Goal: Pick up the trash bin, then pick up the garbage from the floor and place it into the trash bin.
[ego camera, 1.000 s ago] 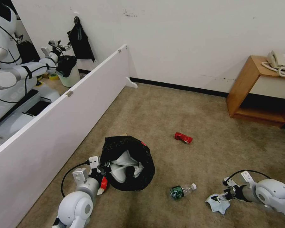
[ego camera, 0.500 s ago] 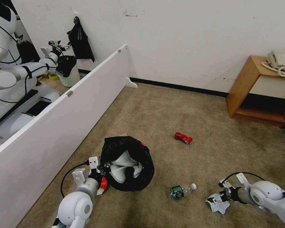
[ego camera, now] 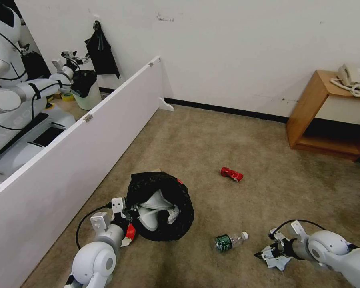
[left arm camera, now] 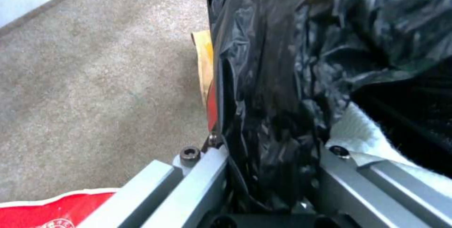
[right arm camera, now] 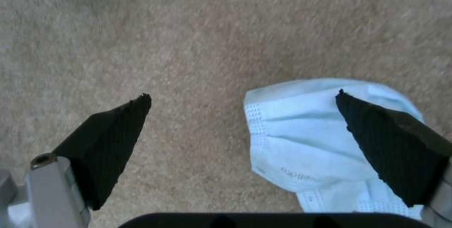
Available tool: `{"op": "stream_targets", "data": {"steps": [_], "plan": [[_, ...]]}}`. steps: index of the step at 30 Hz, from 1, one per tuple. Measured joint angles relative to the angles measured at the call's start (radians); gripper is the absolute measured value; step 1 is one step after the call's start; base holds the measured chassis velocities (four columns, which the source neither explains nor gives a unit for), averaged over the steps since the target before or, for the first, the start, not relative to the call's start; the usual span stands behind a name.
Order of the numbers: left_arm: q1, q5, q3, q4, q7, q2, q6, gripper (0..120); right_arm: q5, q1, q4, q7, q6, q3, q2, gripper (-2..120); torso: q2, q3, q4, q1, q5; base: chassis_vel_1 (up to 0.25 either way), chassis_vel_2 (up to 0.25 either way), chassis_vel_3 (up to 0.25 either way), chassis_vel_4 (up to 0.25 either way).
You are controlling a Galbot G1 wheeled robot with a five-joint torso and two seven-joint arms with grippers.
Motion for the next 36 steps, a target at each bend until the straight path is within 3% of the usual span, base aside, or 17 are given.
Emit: {"op": "stream_targets", "data": {"steps": [23, 36], "plan": [[0.019, 0.016, -0.008, -0.008, -0.003, -0.013, 0.002, 0, -0.027, -0.030, -0.012, -0.004, 0.002, 0.007, 0.044, 100, 0.000, 0.000, 0.0000, 0.000, 0.0001, 0.000, 0.000, 0.000, 0.000], [0.012, 0.023, -0.001, -0.006, -0.005, -0.025, 0.002, 0, -0.051, -0.080, -0.010, -0.018, 0.009, 0.074, -0.001, 100, 0.000, 0.000, 0.0000, 0.000, 0.0001, 0.000, 0.000, 0.000, 0.000]]}}
